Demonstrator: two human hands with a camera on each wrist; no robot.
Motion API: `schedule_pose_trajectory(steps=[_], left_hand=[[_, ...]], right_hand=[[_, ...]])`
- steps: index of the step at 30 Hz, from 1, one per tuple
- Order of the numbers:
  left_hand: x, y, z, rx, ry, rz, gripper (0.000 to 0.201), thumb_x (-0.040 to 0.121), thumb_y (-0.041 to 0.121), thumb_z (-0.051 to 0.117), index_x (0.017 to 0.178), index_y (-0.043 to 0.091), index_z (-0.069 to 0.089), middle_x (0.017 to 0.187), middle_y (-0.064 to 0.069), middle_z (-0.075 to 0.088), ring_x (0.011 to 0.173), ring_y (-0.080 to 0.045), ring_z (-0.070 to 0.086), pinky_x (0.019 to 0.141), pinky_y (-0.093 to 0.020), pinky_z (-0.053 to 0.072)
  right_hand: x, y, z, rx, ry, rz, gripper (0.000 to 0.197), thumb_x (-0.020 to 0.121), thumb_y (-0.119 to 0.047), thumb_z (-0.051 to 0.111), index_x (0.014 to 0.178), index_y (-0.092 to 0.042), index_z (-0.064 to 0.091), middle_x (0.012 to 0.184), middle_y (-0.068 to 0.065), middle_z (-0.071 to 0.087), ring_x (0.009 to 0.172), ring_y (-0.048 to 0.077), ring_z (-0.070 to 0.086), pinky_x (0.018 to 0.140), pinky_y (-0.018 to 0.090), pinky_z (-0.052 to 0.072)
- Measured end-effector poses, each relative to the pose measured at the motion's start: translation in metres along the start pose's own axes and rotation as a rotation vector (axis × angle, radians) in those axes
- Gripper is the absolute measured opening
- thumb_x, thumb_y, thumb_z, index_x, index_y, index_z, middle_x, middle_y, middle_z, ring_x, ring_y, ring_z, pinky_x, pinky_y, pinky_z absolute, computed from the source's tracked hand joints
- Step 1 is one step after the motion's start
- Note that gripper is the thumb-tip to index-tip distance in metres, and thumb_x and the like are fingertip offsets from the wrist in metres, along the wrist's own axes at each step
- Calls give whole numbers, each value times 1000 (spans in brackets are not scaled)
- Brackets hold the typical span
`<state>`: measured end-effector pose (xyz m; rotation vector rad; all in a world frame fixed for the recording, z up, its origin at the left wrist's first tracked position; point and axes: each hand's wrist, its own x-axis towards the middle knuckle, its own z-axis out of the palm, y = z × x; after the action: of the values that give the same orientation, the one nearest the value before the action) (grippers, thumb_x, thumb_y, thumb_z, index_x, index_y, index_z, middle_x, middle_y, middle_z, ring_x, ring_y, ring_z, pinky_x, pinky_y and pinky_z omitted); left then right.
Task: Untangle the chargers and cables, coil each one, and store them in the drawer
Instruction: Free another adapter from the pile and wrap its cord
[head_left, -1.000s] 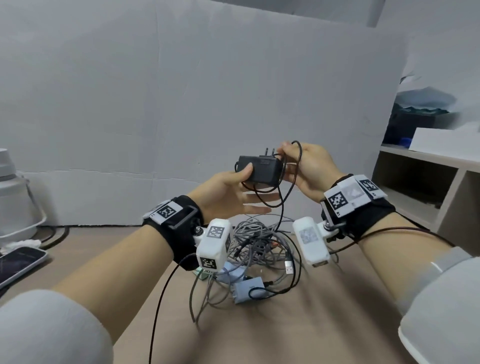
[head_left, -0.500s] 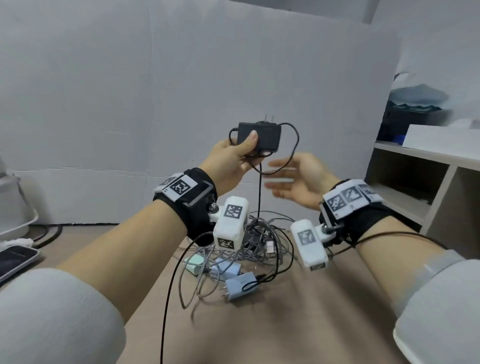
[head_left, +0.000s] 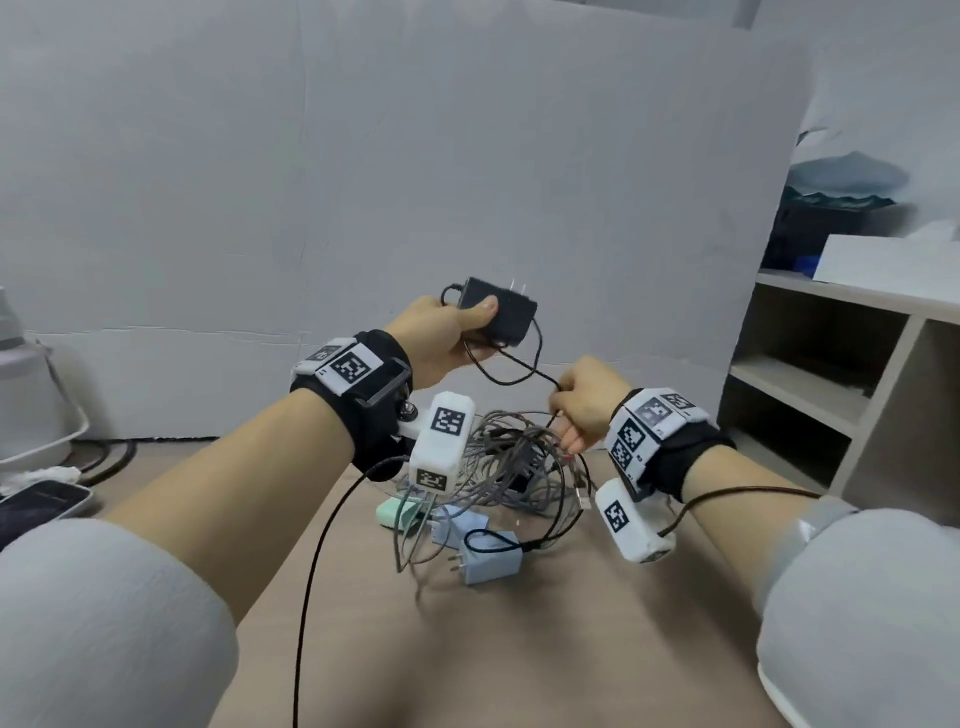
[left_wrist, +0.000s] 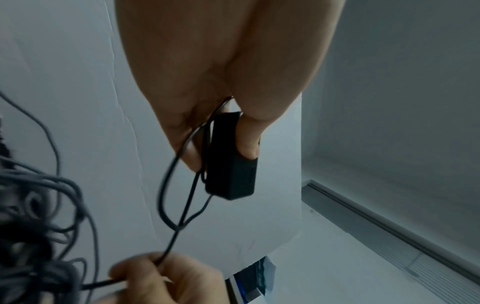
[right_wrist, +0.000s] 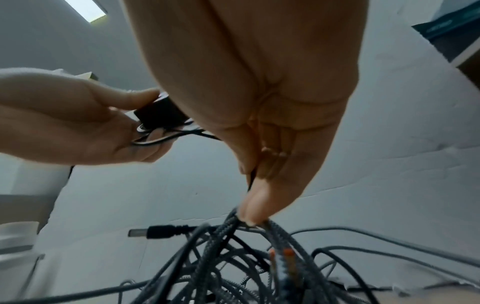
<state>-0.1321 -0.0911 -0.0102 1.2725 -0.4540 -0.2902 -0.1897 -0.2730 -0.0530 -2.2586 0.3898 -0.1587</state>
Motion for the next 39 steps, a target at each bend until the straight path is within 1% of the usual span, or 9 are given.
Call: schedule_pose_trajectory(steps=[6,11,18,20,23,28,32,37,39], left_hand=[[-9,-19,-2,87,-101,-159,35,97,13,64,121,-10,56,120,-25,67,95,-29,71,80,-35,63],[-8,-3,-3,-84,-98,-57,38,99,14,60,126,-12,52,119,-27,66,91,-28,72,66,-27,60],[-8,19,0,-59,-67,112,24,100,16,60,117,-1,62,123,-21,68,106,-31,68,96,-42,57],[-12,20,1,101,-30,63,17,97,23,66,109,11,63,127,-12,63,111,-29,63,99,-44,55],[-15,18,1,278,67,-32,17,91,32,73,95,22,59,115,6,57,119,-21,45,109,-46,41],[-4,11,1,408,196,3,24,87,35,78,103,21,65,113,3,62,107,-15,49,90,-35,33],[4,12,2,523,255,92,27,85,39,79,101,20,68,99,2,64,104,-21,57,79,-27,39],[-3,19,9,807,71,-172,41,85,42,79,112,13,67,101,-6,63,92,-31,66,86,-48,60],[-3,19,10,886,35,-142,42,86,41,78,113,10,68,93,-8,67,91,-30,68,92,-50,58]], right_hand=[[6,3,-13,-124,132,7,23,101,-6,43,95,12,55,76,30,70,65,42,72,65,50,62],[-9,-15,-21,128,200,-175,31,109,-26,30,95,-4,46,88,20,74,64,35,73,37,26,40],[-12,-49,-58,90,468,-363,29,105,-29,43,90,-11,60,53,2,66,39,12,59,41,20,39],[-6,-42,-68,-17,513,-309,29,101,-22,47,87,-8,68,47,-2,61,52,18,64,51,18,47],[7,-16,-83,-146,511,-160,30,98,-18,49,98,2,71,80,19,70,81,34,67,74,34,56],[5,24,-94,-203,472,99,17,95,-3,53,93,5,67,63,13,68,74,29,64,57,26,47],[5,35,-98,-243,481,209,24,88,5,56,66,6,64,84,23,74,89,37,73,83,45,60],[6,36,-95,-219,427,257,21,94,-1,51,75,5,55,63,19,71,69,29,74,68,37,59],[6,29,-90,-222,422,215,14,90,-9,53,88,4,57,96,26,71,96,35,69,82,43,58]])
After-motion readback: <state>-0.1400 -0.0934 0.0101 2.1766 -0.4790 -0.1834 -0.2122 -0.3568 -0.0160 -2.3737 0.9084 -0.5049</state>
